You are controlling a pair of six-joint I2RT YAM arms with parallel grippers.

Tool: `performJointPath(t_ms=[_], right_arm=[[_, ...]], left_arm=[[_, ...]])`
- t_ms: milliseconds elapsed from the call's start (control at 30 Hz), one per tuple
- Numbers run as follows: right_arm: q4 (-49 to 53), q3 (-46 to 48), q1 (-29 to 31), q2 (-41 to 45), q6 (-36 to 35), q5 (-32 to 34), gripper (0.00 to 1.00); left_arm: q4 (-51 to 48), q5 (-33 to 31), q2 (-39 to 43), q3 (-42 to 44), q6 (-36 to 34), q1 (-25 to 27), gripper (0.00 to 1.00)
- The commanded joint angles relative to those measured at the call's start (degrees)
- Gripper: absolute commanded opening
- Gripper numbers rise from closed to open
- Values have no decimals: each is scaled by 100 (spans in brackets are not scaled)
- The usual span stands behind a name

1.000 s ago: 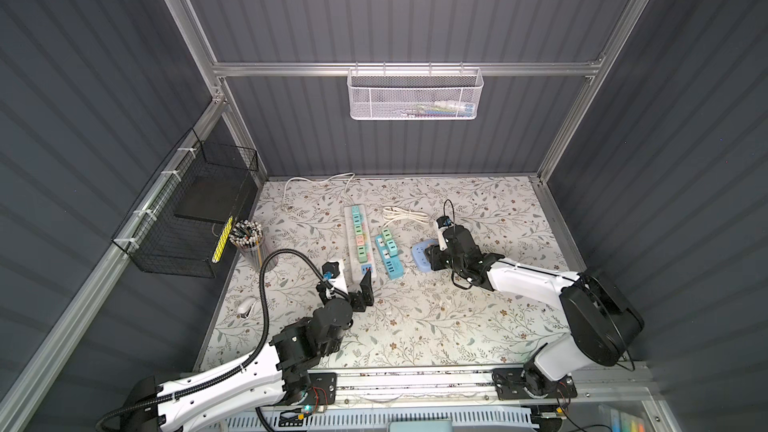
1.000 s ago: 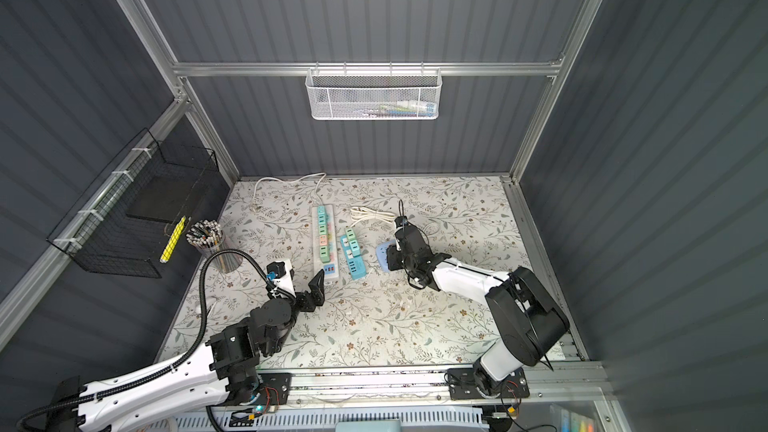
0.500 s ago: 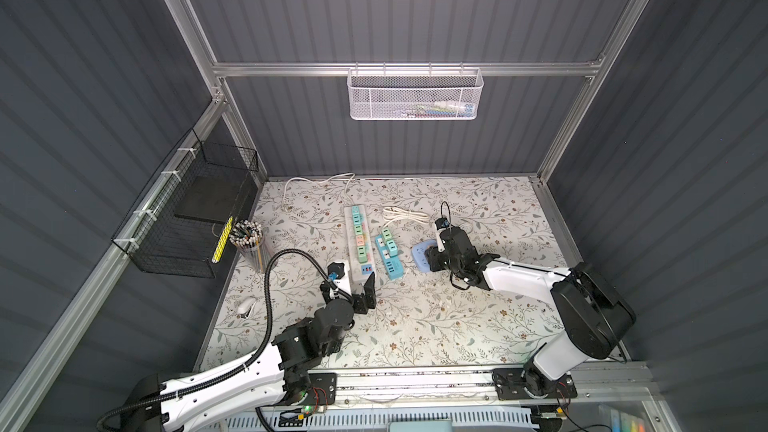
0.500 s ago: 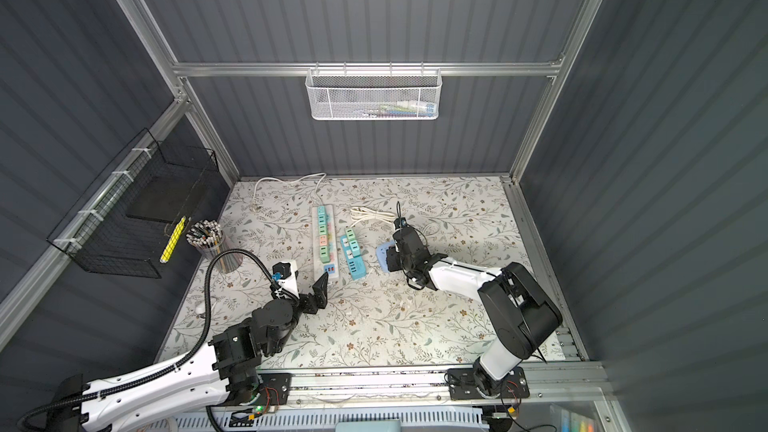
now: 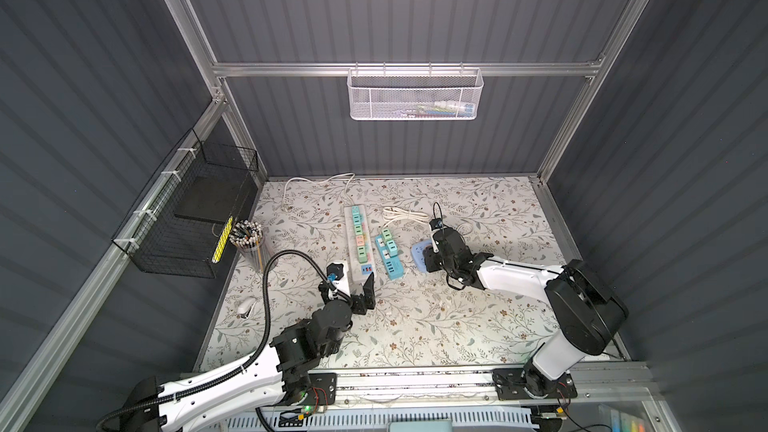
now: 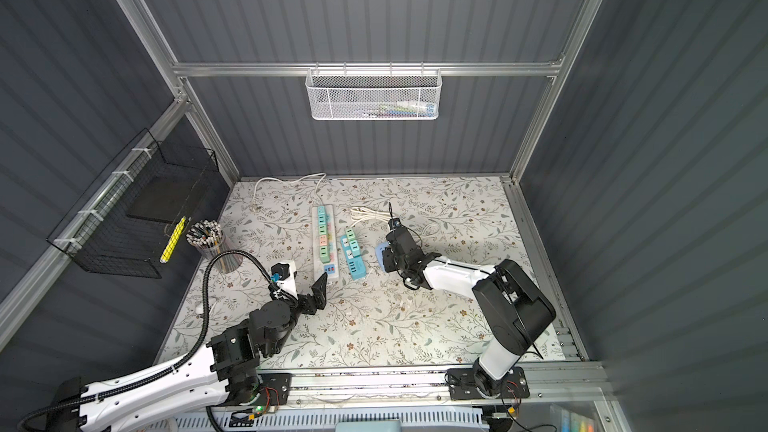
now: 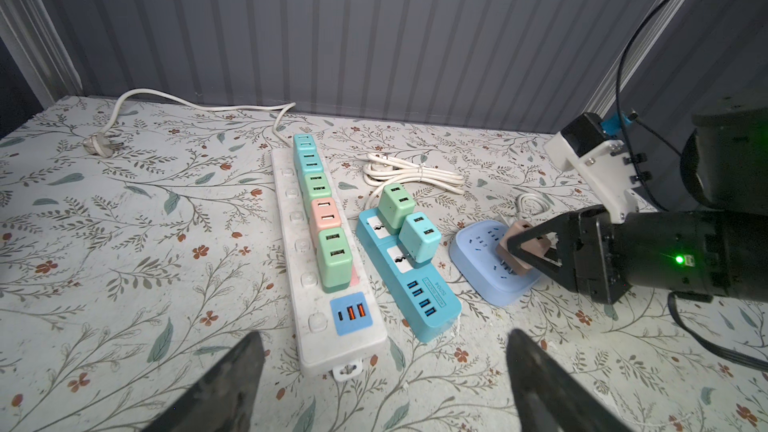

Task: Insert the plug
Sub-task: 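Lower the pink charger toward the light-blue socket with the right gripper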

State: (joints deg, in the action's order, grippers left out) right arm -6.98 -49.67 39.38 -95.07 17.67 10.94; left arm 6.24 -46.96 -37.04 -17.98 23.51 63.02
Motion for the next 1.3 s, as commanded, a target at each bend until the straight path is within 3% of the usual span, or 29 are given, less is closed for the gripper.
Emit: performJointPath(t_ms=[0, 400, 533, 600, 700, 1067, 1267], right_arm=[[439, -54, 112, -307, -145, 382, 18], [694, 155, 155, 112, 80, 494, 18], [557, 70, 9, 394, 185, -175, 18], [944, -335, 35, 353, 80, -50, 17], [436, -83, -27, 545, 122, -46, 19], [340, 125, -42, 479, -122, 90, 20], [224, 303, -115, 475, -194, -184, 20]], left_arm=[[20, -144, -42, -16, -127, -1, 91], [0, -140, -64, -30, -92, -1, 91], [51, -114, -68, -26, -95, -1, 91], [144, -103, -83, -4, -127, -1, 91], [100, -43, -110, -94, -154, -1, 91], [-23, 99, -208, -290, -23, -1, 92], [54, 176, -365, -476, -131, -1, 92]])
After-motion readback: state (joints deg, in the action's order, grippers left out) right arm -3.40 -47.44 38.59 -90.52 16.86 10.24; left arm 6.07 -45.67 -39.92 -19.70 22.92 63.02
